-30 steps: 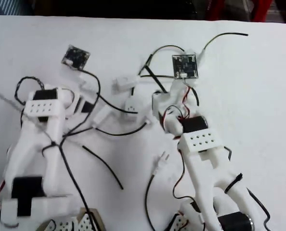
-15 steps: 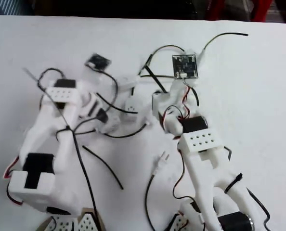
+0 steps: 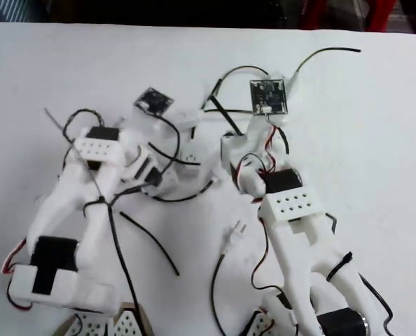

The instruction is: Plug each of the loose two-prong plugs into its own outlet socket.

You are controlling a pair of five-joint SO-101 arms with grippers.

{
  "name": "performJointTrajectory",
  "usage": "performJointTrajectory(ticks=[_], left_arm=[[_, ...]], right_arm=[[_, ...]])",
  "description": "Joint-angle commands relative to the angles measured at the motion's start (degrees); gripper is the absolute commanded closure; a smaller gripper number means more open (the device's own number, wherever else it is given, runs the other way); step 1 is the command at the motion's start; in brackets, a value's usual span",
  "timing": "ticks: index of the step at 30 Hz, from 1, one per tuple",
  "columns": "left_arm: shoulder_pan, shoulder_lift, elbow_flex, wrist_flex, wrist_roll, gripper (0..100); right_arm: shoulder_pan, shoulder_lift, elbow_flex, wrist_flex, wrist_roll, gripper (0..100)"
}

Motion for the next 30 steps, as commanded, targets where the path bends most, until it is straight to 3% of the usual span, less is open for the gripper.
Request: performJointTrajectory(ticks=[1,15,21,30], left_arm=[[-1.98,-8.13,-0.44,0.44,0.35,71],[-6.55,-12.35,-0.88,1.58,0.26,71],[-6.73,-12.26,-0.97,1.85,-5.36,68],[-6.29,-11.91,-2.90,1.93,-6.33,68]], right_arm=[[-0.48,-0.22,-0.97,0.22,0.44,98.1],[-0.57,-0.22,-0.53,0.22,0.35,98.1],[-0.57,-0.22,-0.44,0.04,0.35,98.1],[-0.57,-0.22,-0.44,0.04,0.35,98.1]])
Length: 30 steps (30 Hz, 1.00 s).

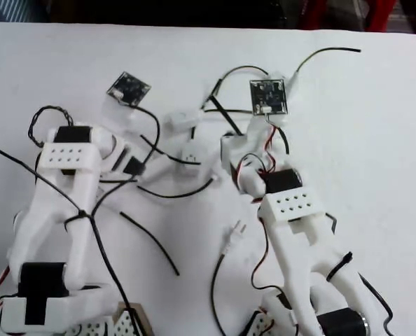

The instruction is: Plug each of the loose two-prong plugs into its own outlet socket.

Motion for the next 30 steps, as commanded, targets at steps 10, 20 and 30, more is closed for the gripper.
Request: performJointTrajectory(ticks=[10,20,30], left_arm=[[2.42,16.57,-20.92,9.41,-3.87,68],[1.71,30.64,-36.66,11.69,-3.87,70],[7.52,31.52,-32.88,17.23,-3.87,71]], right_arm=[[-0.57,-0.22,-0.44,0.13,0.35,98.1],[-0.57,-0.22,-0.44,0.13,0.44,98.1],[-0.57,-0.22,-0.44,0.13,0.44,98.1]])
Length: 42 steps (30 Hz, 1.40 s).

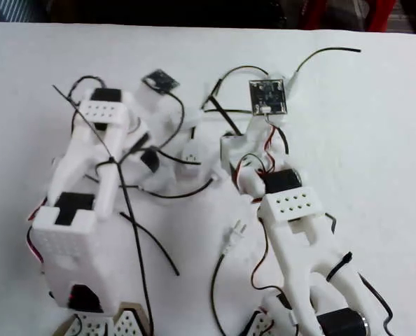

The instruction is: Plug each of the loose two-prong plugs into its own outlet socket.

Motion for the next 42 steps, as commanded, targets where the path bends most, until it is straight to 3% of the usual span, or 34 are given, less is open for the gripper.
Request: performJointTrajectory(ticks=[1,6,15,37,42], left_arm=[[2.77,-4.18,2.11,1.67,0.79,71],[6.11,-11.12,10.29,0.53,2.37,71],[8.22,-13.67,23.12,-9.14,2.55,71],[6.37,-14.55,22.33,-9.05,0.09,71],[6.46,-17.63,22.33,-9.41,-0.44,84]], right_arm=[[-0.40,-0.22,-0.44,0.13,0.44,98.1],[-0.40,-0.22,-0.44,0.13,0.44,98.1],[-0.40,-0.22,-0.35,0.22,0.44,98.1],[-0.40,-0.13,-0.35,-0.04,0.44,98.1],[-0.40,-0.13,-0.35,-0.04,0.44,98.1]])
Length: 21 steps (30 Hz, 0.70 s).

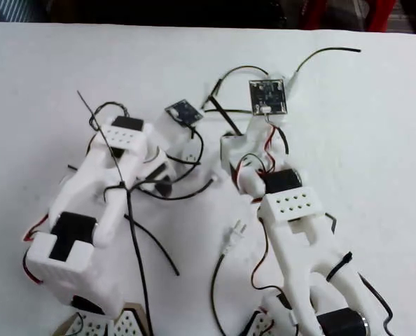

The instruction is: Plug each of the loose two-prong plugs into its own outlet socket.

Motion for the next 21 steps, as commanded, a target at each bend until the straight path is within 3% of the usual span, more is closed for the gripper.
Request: performJointTrajectory(ticks=[1,4,9,16,21], left_arm=[[-0.66,-4.79,-1.05,-1.41,-0.88,87],[-2.07,-4.97,-0.26,-4.92,-0.88,92],[-6.46,-4.97,2.64,-12.13,-1.23,93],[-10.59,-5.14,2.37,-16.09,-3.25,97],[-9.80,-5.49,3.60,-15.03,-2.90,85]], right_arm=[[-0.40,-0.13,-0.35,-0.04,0.44,98.1],[-0.40,-0.13,-0.35,-0.13,0.44,98.1],[-0.40,-0.13,-0.35,-0.13,0.44,98.1],[-0.40,-0.13,-0.35,-0.04,0.44,98.1],[-0.40,-0.13,-0.35,0.04,0.44,98.1]])
